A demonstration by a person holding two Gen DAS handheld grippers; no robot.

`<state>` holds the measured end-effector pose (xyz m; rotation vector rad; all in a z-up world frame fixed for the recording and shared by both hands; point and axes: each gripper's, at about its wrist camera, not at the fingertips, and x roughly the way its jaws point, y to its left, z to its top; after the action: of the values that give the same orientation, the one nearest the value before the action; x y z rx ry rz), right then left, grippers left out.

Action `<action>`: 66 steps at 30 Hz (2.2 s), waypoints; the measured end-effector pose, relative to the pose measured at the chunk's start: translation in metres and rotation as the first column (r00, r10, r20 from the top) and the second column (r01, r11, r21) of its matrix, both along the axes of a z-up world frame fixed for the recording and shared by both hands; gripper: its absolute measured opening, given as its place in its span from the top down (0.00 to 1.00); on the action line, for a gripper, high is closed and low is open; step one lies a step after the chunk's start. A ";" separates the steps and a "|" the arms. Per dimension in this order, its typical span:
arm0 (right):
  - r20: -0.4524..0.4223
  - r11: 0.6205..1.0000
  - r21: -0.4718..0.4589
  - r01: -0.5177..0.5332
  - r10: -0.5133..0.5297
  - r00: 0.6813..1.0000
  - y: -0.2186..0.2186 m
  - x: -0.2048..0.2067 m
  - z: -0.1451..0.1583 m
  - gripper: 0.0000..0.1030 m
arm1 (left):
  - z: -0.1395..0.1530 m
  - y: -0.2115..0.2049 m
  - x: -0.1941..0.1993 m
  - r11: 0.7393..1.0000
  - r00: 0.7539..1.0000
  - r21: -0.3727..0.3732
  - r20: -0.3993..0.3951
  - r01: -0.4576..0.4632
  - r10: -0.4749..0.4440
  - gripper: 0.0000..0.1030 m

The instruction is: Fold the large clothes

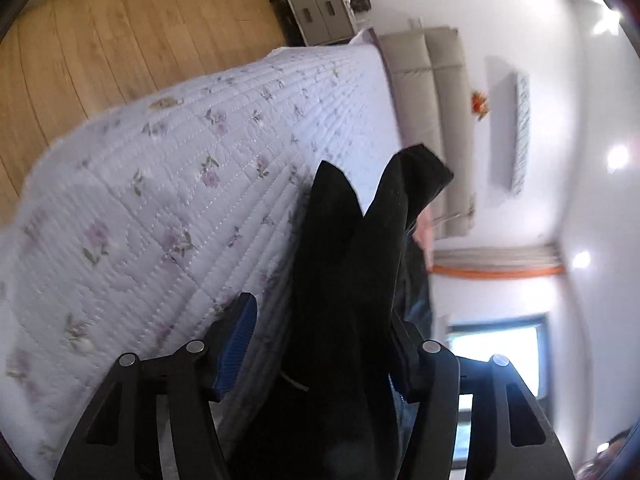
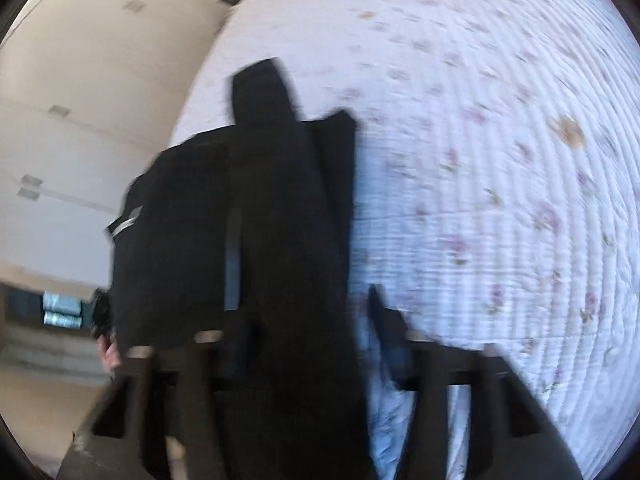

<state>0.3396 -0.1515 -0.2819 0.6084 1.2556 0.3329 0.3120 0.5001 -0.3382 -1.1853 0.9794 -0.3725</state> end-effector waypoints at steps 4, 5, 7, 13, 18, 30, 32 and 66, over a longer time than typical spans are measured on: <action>0.002 0.999 -0.024 0.046 -0.046 0.999 -0.020 -0.003 0.003 0.36 | 0.043 -0.003 0.003 0.974 1.000 0.225 -0.011 0.016 -0.014 0.38; 0.012 0.997 -0.056 0.055 -0.054 0.998 -0.023 -0.005 0.012 0.36 | 0.061 -0.004 0.000 0.950 1.000 0.313 0.003 0.009 -0.011 0.38; 0.039 0.992 -0.108 0.064 -0.060 0.997 -0.027 -0.016 0.036 0.36 | 0.094 -0.007 -0.007 0.887 1.000 0.462 0.010 -0.013 0.010 0.38; 0.281 0.896 -0.443 -0.032 0.173 0.944 0.034 -0.038 0.140 0.35 | 0.174 -0.075 -0.051 0.754 0.986 0.656 0.144 -0.037 -0.077 0.37; 0.272 0.914 -0.389 -0.118 0.236 0.933 0.095 -0.030 0.135 0.35 | 0.173 -0.171 -0.052 0.633 0.974 0.774 0.125 0.023 -0.189 0.37; 0.115 0.878 -0.441 -0.185 0.259 0.959 0.144 -0.014 0.039 0.40 | 0.102 -0.219 -0.031 0.564 0.974 0.810 -0.035 0.158 -0.222 0.35; 0.120 0.897 -0.405 -0.176 0.243 0.963 0.136 -0.019 0.049 0.40 | 0.114 -0.223 -0.038 0.533 0.974 0.833 -0.032 0.149 -0.223 0.35; 0.484 0.805 -0.540 0.246 0.057 0.873 0.174 -0.284 0.325 0.09 | 0.372 -0.257 -0.280 0.380 0.955 0.904 0.264 -0.195 -0.139 0.25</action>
<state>0.0557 0.0221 0.0433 0.0321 0.7688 -0.0156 0.0320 0.2430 0.0343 -0.0538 0.6908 0.0825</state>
